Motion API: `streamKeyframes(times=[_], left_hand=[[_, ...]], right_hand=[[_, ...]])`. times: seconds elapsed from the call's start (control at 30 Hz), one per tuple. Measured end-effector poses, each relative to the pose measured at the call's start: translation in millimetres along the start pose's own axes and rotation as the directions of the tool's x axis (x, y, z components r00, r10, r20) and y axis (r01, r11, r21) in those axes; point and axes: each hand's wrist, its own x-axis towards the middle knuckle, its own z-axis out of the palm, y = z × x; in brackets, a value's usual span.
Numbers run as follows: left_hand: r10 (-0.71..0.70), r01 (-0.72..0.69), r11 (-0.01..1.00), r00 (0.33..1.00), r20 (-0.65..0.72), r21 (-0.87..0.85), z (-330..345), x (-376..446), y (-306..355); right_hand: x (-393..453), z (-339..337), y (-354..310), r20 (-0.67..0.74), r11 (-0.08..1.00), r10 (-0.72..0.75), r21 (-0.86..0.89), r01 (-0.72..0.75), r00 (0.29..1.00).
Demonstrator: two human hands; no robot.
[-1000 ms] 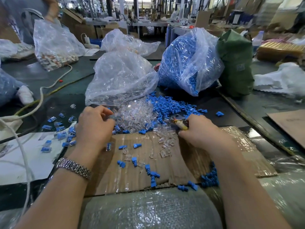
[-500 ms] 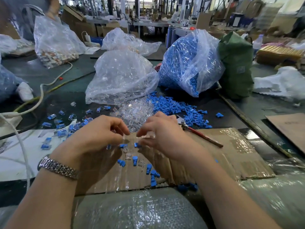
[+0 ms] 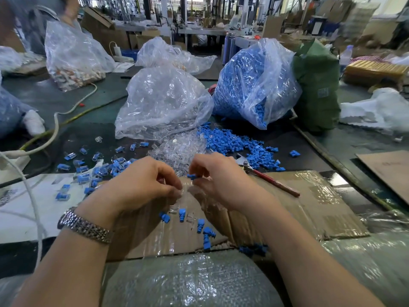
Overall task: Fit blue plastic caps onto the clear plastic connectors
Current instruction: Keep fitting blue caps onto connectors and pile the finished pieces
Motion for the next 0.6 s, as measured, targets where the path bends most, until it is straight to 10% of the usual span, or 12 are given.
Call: streamKeyframes(times=[0.27, 0.47, 0.6], left_hand=[[-0.116, 0.069, 0.745, 0.993, -0.028, -0.663, 3.3, 6.2, -0.5], [-0.126, 0.076, 0.354, 0.992, 0.033, -0.932, 9.7, 9.7, 1.9], [-0.096, 0.074, 0.289, 0.994, 0.047, -0.954, 10.9, 9.0, 9.3]], right_hand=[[-3.2, -19.5, 17.3, -0.116, 0.760, 0.167, 0.648, -0.053, 0.979], [-3.9, -21.4, 18.1, -0.139, 0.629, 0.177, 0.778, -0.003, 0.974], [-4.5, -19.0, 14.1, -0.193, 0.701, 0.130, 0.711, 0.047, 0.973]])
